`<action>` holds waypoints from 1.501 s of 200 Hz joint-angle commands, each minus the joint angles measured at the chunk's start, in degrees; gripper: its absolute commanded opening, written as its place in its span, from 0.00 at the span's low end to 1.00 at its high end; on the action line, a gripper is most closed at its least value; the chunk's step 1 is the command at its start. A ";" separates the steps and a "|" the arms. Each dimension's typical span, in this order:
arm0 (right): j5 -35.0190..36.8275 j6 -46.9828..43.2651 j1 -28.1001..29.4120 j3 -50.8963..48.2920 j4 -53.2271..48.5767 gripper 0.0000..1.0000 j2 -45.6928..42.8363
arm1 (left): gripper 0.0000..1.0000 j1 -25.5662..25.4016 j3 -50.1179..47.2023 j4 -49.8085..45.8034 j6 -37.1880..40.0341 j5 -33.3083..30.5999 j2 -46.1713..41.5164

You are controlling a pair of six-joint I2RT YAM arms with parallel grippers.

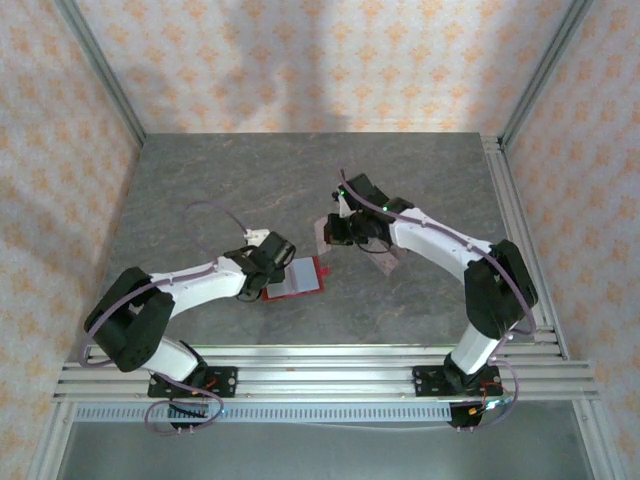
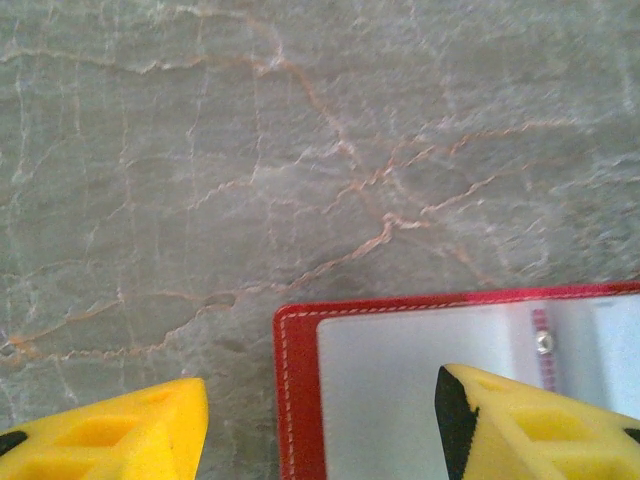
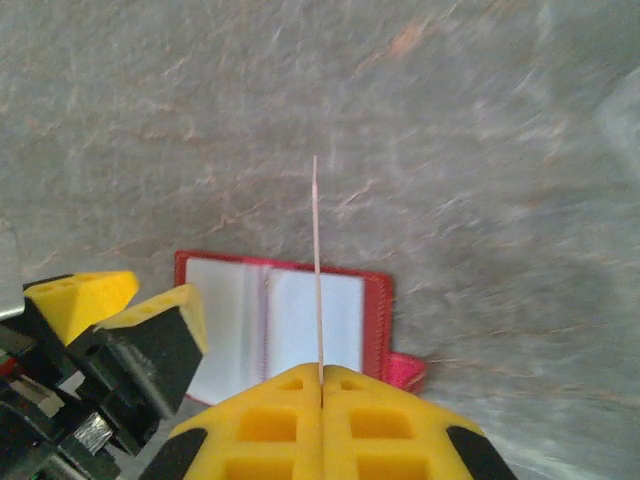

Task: Put the credit cards into the card holder
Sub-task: Rotate the card holder at the center of the table.

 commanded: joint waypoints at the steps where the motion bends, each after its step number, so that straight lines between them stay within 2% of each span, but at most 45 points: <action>1: -5.67 8.67 2.30 -3.47 13.21 0.00 -1.00 | 0.63 -1.01 -1.79 -0.47 -0.91 -0.91 -1.40; 54: -7.95 13.79 5.32 -9.93 25.16 0.00 1.90 | 0.63 -2.77 -4.13 0.30 -2.97 -1.65 -1.10; 148: -12.37 13.29 5.72 -16.48 37.66 0.00 7.00 | 0.62 -3.41 -6.44 -3.04 -5.40 -5.02 -3.02; 173: -12.05 12.24 5.69 -17.02 37.89 0.00 8.83 | 0.62 -3.19 -6.71 -2.47 -5.06 -5.98 -2.00; 220: -5.14 10.00 5.50 -17.08 31.96 0.00 9.97 | 0.62 -1.60 -5.27 -1.00 -3.01 -6.26 -0.02; 269: 1.11 12.45 4.24 -19.00 29.29 0.00 8.56 | 0.62 0.82 0.18 1.21 2.64 -4.97 5.19; 300: 1.03 14.39 3.88 -20.18 31.04 0.00 8.78 | 0.62 2.36 3.65 1.26 5.85 -3.69 7.86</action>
